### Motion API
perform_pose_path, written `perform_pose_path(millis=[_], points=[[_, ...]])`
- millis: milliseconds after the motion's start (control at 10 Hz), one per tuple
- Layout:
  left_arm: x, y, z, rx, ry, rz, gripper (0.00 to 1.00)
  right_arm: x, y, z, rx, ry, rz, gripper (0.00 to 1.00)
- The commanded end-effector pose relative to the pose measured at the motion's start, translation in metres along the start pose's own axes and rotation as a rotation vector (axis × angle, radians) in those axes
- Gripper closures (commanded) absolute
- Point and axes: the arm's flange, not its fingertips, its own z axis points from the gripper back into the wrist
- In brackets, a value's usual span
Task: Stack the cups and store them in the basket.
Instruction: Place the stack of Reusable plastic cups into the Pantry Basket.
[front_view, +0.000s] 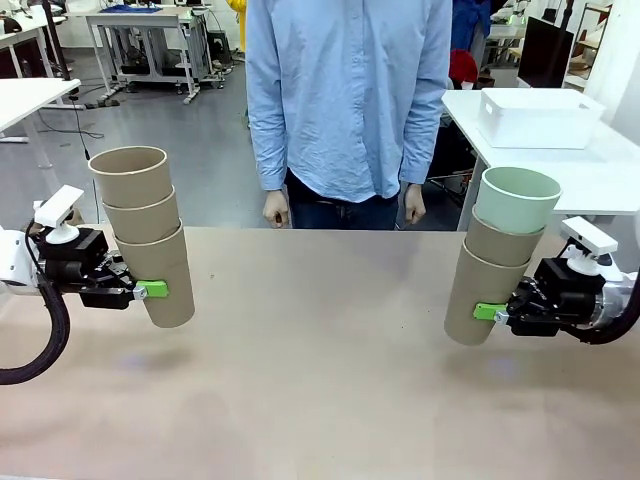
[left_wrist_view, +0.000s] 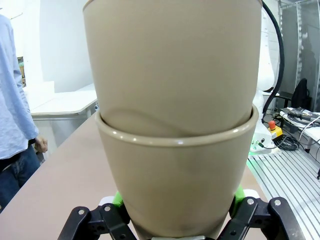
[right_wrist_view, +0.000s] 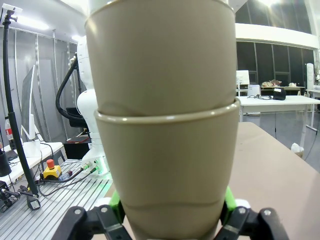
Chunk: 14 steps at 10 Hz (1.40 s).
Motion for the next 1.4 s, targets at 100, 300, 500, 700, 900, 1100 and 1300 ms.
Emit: perform_pose_path(millis=[100,300,500,700,900,1100,1300], points=[[0.0045,-0.0005,-0.0003,-0.005,-0.001,-0.010,0.15,0.0051,0.0001,-0.0001,0.002,-0.001,-0.010,0.14],[0.0045,-0.0005,-0.0003,-0.005,-0.001,-0.010,0.15,0.0051,0.0001,-0.0001,0.002,-0.001,-0.010,0.14],[0.0045,-0.0005,-0.0003,-0.005,-0.001,-0.010,0.15,0.0051,0.0001,-0.0001,0.002,-0.001,-0.010,0.14],[0.0045,-0.0005,-0.0003,-0.005,-0.001,-0.010,0.15,0.0051,0.0001,-0.0001,0.002,-0.001,-0.010,0.14],[0.0045,-0.0005,-0.0003,-0.005,-0.001,-0.010,0.15,0.0051,0.0001,-0.0001,0.002,-0.001,-0.010,0.14],[0.0045,-0.0005,-0.0003,-0.005,-0.001,-0.010,0.15,0.0051,0.0001,-0.0001,0.002,-0.001,-0.010,0.14],[0.0045,-0.0005,-0.0003,-0.005,-0.001,-0.010,0.15,0.0051,0.0001,-0.0001,0.002,-0.001,-0.010,0.14]])
